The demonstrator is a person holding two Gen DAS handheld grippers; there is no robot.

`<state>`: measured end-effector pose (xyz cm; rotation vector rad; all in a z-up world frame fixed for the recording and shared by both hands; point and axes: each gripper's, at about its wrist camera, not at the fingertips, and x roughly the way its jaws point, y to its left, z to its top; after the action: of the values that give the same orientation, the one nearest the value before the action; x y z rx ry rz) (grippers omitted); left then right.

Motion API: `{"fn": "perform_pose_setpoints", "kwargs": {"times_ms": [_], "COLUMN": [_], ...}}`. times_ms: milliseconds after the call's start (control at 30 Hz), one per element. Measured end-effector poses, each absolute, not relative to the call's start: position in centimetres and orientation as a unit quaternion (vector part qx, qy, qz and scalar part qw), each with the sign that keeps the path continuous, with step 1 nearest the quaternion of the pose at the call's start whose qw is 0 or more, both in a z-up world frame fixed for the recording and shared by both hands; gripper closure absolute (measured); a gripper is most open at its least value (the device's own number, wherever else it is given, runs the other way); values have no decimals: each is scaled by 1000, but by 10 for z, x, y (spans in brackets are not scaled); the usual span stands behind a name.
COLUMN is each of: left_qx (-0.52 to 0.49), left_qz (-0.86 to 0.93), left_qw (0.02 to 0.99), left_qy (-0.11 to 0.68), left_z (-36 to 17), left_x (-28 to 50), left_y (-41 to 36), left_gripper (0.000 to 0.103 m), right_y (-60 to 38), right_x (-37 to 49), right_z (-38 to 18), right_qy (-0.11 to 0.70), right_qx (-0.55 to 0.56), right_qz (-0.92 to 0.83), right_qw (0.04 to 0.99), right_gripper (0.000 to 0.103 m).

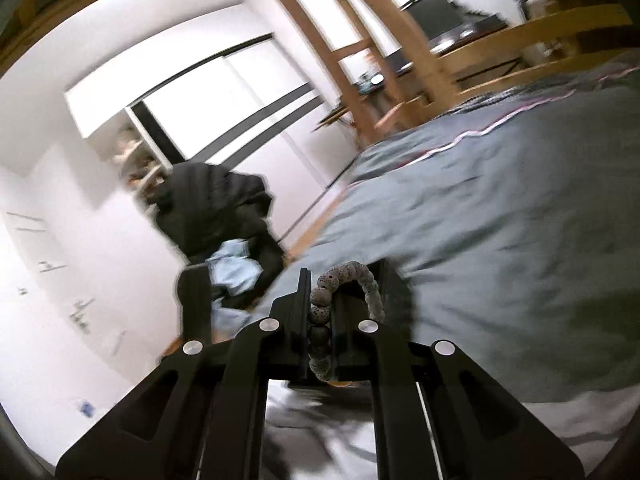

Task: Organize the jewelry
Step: 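Carry the silver ring and white bead bracelet in both tools to the black box, then open both tools to drop the ring and bracelet into the box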

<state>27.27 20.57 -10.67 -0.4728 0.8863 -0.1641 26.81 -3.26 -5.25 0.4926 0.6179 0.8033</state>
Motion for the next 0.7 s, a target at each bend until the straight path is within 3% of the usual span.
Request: {"fn": "perform_pose_setpoints", "kwargs": {"times_ms": [433, 467, 533, 700], "left_qx": [-283, -287, -298, -304], "left_qz": [-111, -112, -118, -112], "left_qw": [859, 858, 858, 862], "left_qy": [413, 411, 402, 389], "left_z": [-120, -120, -118, -112], "left_x": [269, 269, 266, 262], "left_y": [221, 222, 225, 228], "left_gripper": [79, 78, 58, 53], "right_y": [37, 36, 35, 36], "right_x": [277, 279, 282, 285], "right_z": [-105, -108, -116, -127], "right_qy": [367, 371, 380, 403], "right_qx": [265, 268, 272, 267], "right_qz": [427, 424, 418, 407], "right_qw": [782, 782, 779, 775], "right_gripper": [94, 94, 94, 93]}}
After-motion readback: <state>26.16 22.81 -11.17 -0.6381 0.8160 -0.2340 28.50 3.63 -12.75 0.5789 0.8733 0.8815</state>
